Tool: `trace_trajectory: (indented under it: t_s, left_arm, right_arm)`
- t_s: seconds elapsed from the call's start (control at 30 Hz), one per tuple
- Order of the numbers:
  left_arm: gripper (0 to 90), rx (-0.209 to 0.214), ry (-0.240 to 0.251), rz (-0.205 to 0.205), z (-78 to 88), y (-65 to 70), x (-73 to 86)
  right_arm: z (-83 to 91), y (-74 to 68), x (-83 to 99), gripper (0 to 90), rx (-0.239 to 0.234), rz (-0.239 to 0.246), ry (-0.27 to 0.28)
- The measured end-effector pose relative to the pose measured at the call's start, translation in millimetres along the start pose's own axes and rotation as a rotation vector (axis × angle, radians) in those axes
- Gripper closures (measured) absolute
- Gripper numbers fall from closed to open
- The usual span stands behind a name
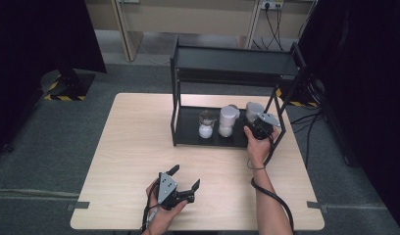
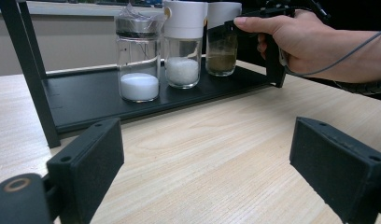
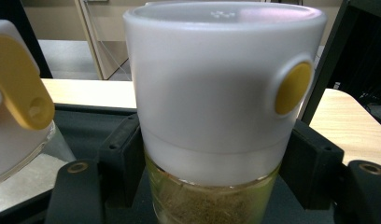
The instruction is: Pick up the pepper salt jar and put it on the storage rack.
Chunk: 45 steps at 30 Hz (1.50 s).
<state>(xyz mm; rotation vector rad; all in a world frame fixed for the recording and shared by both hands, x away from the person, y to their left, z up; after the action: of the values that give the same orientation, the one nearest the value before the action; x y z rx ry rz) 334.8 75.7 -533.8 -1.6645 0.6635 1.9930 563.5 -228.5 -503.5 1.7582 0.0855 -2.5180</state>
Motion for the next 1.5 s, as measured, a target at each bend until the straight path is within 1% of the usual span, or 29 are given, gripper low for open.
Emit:
trace_trajectory:
  t_s: [0.53, 0.6, 1.1, 1.5]
  left_arm:
    - [9.4, -0.001, 0.001, -0.003, 0.1, 0.4, 0.0]
    - [9.4, -0.001, 0.001, -0.005, 0.1, 0.5, 0.0]
    - [9.4, -0.002, 0.004, -0.009, 0.6, 0.9, 0.1]
    - [9.4, -0.002, 0.003, -0.011, 0.6, 1.1, 0.1]
  right_arm:
    - [-1.2, -3.0, 1.6, 30.6, -0.002, 0.024, 0.013]
    - [-0.6, -2.8, 2.3, 30.6, -0.002, 0.019, 0.015]
    - [2.8, -2.6, 4.6, 30.4, -0.006, 0.027, 0.016]
    - [3.6, -1.7, 3.9, 29.8, -0.016, 0.02, 0.009]
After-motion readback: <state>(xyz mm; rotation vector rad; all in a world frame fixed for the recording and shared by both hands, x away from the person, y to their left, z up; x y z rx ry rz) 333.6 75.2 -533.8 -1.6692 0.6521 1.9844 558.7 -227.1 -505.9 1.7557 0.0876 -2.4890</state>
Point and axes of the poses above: each handheld gripper's, and its own axes: z roughly backward along the jaws, x roughly out of its underside, y roughly to its right, the point moved 3 cm from there along -z, roughly forward along the jaws, and after that the axes turned 3 degrees about x, right-handed, at the moved point
